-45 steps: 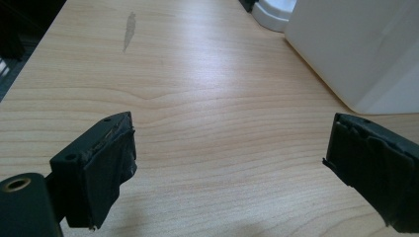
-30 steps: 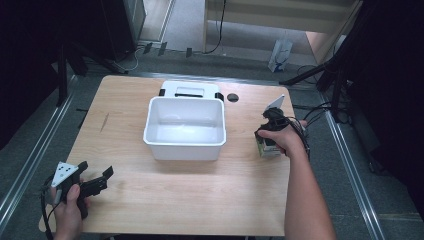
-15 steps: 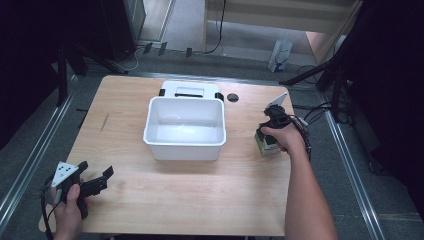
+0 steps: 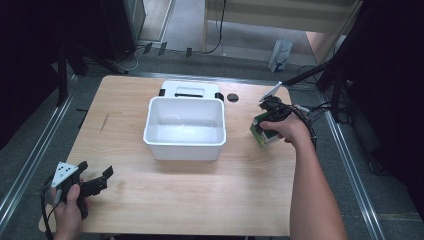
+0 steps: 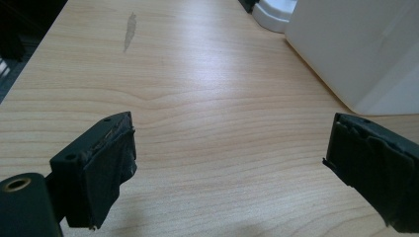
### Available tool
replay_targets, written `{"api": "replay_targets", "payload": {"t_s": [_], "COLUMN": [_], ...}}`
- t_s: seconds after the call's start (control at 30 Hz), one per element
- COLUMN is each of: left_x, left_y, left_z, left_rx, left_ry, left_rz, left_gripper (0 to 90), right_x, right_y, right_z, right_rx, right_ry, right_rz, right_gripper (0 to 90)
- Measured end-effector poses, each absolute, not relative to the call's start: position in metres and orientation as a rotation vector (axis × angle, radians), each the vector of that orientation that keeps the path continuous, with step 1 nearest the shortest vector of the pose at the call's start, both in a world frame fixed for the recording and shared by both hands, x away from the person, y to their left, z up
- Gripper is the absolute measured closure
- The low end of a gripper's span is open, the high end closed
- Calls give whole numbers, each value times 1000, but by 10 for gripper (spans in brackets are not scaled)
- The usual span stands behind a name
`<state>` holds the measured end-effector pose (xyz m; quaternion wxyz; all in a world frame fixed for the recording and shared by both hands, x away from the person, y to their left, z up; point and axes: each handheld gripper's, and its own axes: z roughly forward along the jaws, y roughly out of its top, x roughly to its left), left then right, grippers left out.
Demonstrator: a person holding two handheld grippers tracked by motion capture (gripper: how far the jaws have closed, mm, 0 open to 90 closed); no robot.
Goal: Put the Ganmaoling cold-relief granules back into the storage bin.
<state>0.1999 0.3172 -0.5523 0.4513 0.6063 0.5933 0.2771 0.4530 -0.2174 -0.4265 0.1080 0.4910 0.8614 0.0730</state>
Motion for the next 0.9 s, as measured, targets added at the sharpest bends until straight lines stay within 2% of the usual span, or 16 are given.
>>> {"api": "replay_targets", "payload": {"t_s": [0.9], "left_x": [200], "left_y": [318], "left_z": [-552], "left_rx": [1495], "left_ry": [1464], "left_rz": [686], "left_gripper": [56], "right_x": [434], "right_y": [-158], "right_z": [-357], "right_rx": [673], "right_ry": [2780], "right_rz": [357], "right_gripper": [166]}}
